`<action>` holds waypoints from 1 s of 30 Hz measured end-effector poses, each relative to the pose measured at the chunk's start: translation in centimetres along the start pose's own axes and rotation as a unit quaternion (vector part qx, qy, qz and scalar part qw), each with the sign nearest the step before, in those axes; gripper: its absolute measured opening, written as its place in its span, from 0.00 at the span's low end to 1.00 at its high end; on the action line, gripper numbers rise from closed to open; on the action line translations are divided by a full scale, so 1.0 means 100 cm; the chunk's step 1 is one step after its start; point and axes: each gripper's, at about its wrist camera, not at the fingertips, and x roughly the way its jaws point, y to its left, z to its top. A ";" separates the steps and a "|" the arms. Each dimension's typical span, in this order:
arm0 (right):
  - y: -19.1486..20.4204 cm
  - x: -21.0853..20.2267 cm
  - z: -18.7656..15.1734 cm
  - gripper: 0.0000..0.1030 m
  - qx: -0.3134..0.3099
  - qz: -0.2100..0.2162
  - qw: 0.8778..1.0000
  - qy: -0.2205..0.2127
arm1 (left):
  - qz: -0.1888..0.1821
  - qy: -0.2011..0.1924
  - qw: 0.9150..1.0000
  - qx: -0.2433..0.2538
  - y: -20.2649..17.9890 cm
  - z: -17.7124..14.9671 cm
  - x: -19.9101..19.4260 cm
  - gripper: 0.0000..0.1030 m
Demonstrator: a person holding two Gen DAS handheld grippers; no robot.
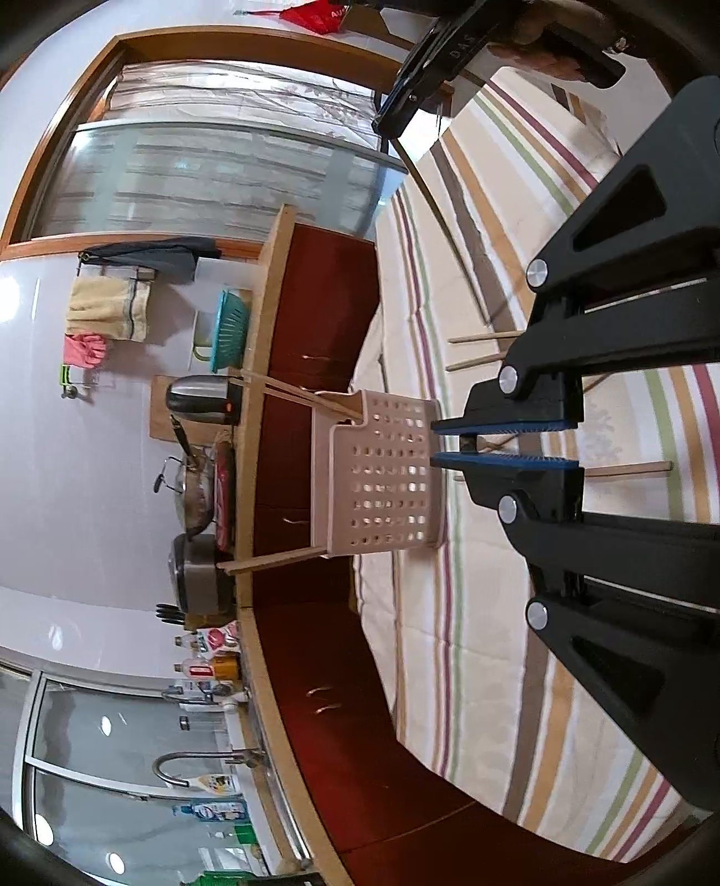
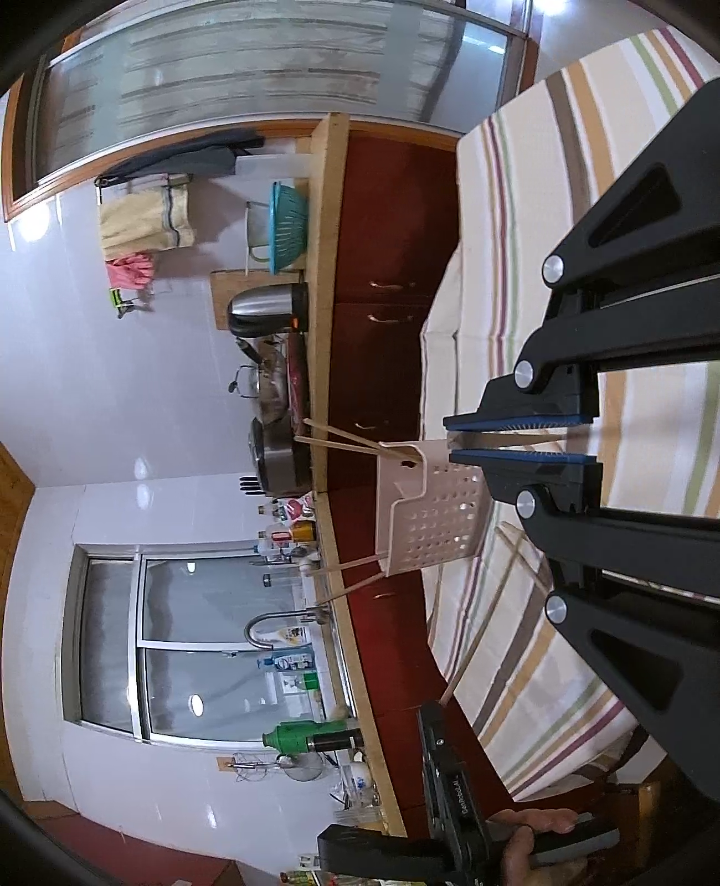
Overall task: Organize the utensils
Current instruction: 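Lift both held chopsticks and lower them into the pink caddy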
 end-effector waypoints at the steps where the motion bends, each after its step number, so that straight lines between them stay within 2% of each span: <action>1: 0.000 0.002 0.002 0.07 0.000 0.001 1.000 -0.002 | -0.001 -0.002 1.000 0.002 0.000 0.003 0.001 0.06; 14: 0.002 0.028 0.025 0.07 -0.005 0.015 1.000 0.003 | -0.019 -0.012 1.000 0.010 0.003 0.032 0.018 0.06; 30: 0.007 0.072 0.049 0.07 -0.013 0.032 0.999 0.018 | -0.039 -0.010 0.999 0.026 0.010 0.067 0.057 0.07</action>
